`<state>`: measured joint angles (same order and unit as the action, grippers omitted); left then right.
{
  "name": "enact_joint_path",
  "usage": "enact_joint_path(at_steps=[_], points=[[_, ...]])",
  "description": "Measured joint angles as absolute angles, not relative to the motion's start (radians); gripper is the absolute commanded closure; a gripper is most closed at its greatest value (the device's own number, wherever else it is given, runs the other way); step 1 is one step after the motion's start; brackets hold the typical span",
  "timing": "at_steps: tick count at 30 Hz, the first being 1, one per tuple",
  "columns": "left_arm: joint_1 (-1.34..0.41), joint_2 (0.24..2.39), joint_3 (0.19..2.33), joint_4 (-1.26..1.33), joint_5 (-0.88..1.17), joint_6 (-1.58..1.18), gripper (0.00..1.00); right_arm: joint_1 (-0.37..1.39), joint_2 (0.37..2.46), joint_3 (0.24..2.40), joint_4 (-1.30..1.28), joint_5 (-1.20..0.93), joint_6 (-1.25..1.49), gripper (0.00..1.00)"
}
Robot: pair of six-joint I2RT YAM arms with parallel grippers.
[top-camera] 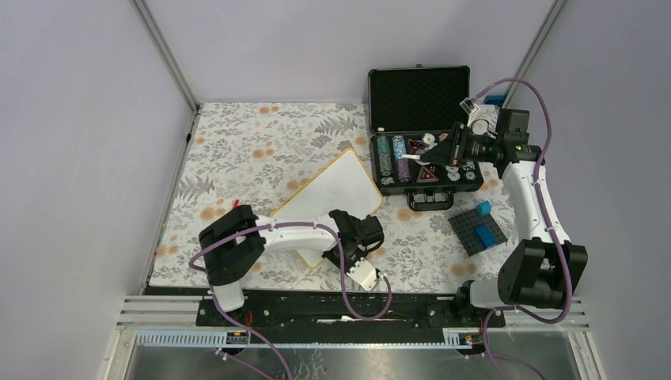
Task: Write a sentence on the whiteboard
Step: Move the whiteboard to the corner of the board, then adjust the whiteboard at the center of the board.
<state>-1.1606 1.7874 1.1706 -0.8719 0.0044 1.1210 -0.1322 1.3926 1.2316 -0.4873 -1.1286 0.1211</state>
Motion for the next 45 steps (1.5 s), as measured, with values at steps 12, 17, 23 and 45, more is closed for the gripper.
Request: enact_joint_path(at_steps=[12, 17, 23, 45], points=[[-1.21, 1.816, 1.209, -0.908, -0.039, 1.114, 0.45, -0.132, 1.366, 1.212, -0.487, -1.131, 0.109, 1.0], [-1.234, 1.805, 1.304, -0.914, -0.036, 1.029, 0.02, -0.132, 1.357, 1.212, -0.487, -1.135, 0.095, 1.0], [-1.243, 1.724, 1.35, -0.938, 0.012, 0.89, 0.01, -0.132, 1.356, 1.214, -0.472, -1.137, 0.083, 1.0], [-0.098, 1.093, 1.254, -0.601, 0.635, -0.043, 0.01, 0.424, 1.288, 1.254, -0.429, -0.728, -0.128, 1.0]])
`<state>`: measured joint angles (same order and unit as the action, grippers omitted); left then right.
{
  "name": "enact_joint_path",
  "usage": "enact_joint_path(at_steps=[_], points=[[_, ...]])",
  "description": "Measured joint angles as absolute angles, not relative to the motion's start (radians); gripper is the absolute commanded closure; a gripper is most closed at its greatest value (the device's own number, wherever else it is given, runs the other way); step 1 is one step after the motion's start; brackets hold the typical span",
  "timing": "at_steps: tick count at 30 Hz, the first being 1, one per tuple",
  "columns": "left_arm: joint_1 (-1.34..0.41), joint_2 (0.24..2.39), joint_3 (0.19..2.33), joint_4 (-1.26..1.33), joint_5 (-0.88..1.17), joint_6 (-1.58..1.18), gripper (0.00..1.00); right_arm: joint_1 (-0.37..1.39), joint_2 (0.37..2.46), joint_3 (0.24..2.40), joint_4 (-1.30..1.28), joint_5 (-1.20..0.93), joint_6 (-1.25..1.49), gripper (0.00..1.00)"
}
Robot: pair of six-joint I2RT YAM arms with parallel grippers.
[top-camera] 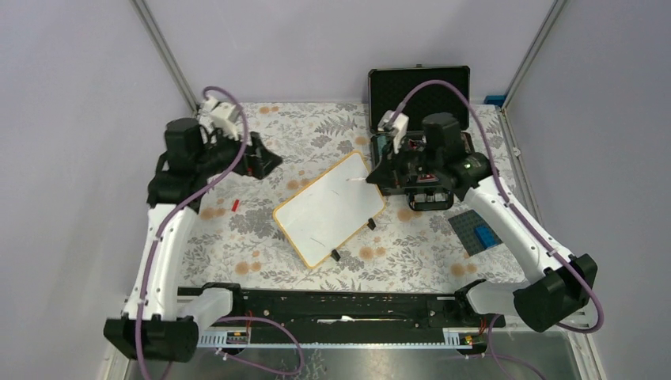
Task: Write a sentence on the whiteboard
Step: Adjust the whiteboard at the center of the board.
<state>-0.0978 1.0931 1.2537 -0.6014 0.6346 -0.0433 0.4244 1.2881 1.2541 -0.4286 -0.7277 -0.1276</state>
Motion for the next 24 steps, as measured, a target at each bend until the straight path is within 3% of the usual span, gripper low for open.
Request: enact_joint_path(at_steps=[5, 13, 24], points=[[0.067, 1.032, 1.21, -0.632, 0.655, -0.052, 0.01, 0.607, 1.293, 1.257, -0.432, -0.653, -0.184, 1.0], [0.086, 1.131, 1.166, -0.839, 0.798, 0.155, 0.03, 0.791, 1.323, 1.264, -0.398, -0.53, -0.249, 1.0], [-0.049, 1.206, 1.1, -0.947, 0.848, 0.342, 0.48, 0.791, 1.323, 1.265, -0.403, -0.529, -0.296, 1.0]])
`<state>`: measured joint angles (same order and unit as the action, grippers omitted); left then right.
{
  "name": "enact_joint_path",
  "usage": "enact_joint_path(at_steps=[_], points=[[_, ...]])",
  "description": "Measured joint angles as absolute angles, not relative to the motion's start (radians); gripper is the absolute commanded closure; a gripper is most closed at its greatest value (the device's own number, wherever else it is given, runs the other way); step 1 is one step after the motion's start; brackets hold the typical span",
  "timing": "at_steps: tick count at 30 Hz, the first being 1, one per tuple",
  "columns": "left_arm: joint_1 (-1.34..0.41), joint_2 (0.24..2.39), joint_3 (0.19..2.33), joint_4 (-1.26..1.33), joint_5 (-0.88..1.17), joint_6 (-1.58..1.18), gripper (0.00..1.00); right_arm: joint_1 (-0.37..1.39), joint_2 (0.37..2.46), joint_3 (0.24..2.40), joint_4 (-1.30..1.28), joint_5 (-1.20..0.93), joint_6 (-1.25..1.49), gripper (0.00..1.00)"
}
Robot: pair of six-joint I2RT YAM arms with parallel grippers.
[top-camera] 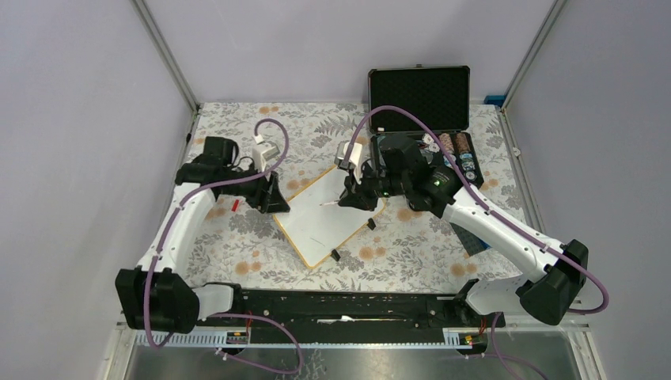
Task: Write a sentence on the whiteboard
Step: Adjust the whiteboard at the center of the board.
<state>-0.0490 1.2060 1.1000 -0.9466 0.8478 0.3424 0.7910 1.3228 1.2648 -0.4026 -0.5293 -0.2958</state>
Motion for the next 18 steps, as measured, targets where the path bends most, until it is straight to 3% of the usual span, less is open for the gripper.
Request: enact_joint_path(at_steps=[7, 10, 18], points=[[-0.123, 1.318, 1.106, -0.953, 0.84, 0.402, 0.86, 0.791, 1.323, 1.277, -0.453, -0.517, -0.333, 1.0], [-0.137, 1.371, 1.149, -0.986, 0.841, 0.424, 0.97, 0.791, 1.322, 1.279, -0.462, -0.526, -0.344, 1.0], [-0.165, 1.552, 1.359, -1.148, 0.86, 0.552, 0.98, 0.791, 1.341, 1.283, -0.442, -0.546, -0.347, 1.0]])
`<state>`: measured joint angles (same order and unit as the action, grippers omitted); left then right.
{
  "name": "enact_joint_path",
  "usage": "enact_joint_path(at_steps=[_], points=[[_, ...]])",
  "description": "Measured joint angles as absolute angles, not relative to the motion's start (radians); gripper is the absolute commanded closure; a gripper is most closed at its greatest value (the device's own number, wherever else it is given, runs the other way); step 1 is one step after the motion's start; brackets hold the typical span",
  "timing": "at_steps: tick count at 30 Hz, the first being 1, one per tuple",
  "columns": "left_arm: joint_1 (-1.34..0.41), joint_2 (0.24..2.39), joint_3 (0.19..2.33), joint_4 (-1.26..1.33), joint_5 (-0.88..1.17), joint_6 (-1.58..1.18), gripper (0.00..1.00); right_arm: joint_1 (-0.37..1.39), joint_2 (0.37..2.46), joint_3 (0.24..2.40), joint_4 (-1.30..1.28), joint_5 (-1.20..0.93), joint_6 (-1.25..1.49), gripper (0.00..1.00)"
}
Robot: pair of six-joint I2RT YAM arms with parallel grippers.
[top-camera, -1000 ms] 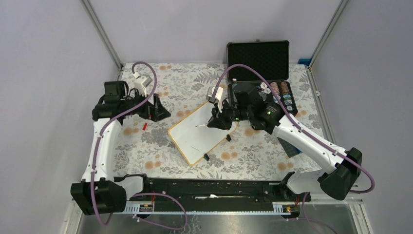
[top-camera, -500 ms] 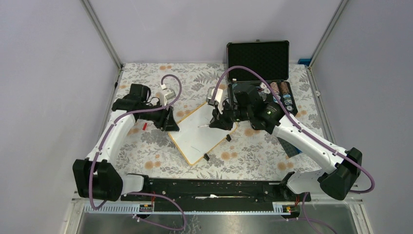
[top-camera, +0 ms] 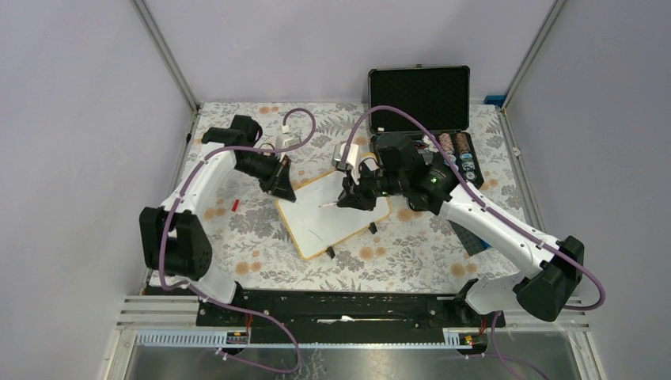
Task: Write a sentence on the whiteboard
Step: Adjust the whiteboard at the center of the board, then hold the whiteboard on the whiteboard stand.
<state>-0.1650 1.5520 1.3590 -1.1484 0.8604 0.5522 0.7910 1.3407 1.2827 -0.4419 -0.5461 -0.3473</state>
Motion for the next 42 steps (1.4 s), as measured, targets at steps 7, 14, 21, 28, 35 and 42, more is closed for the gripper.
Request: enact_joint_path(at_steps=[7, 14, 21, 28, 35, 42], points=[[-0.165, 1.673, 1.5, -1.206, 0.833, 0.659, 0.41, 0.805, 1.383, 1.306, -0.393, -0.538, -0.337, 1.0], [-0.07, 1.565, 1.417, -1.106, 0.883, 0.579, 0.39, 0.846, 1.424, 1.312, -0.323, -0.479, -0.314, 1.0], [-0.014, 1.375, 1.312, -0.995, 0.907, 0.472, 0.4, 0.904, 1.506, 1.37, -0.3, -0.445, -0.308, 1.0], [-0.011, 1.418, 1.285, -0.974, 0.922, 0.443, 0.49, 0.933, 1.557, 1.41, -0.269, -0.382, -0.294, 1.0], [-0.007, 1.469, 1.282, -0.974, 0.967, 0.444, 0.59, 0.939, 1.577, 1.41, -0.248, -0.347, -0.275, 1.0], [-0.007, 1.471, 1.259, -0.978, 0.984, 0.45, 0.69, 0.946, 1.607, 1.41, -0.225, -0.329, -0.263, 1.0]])
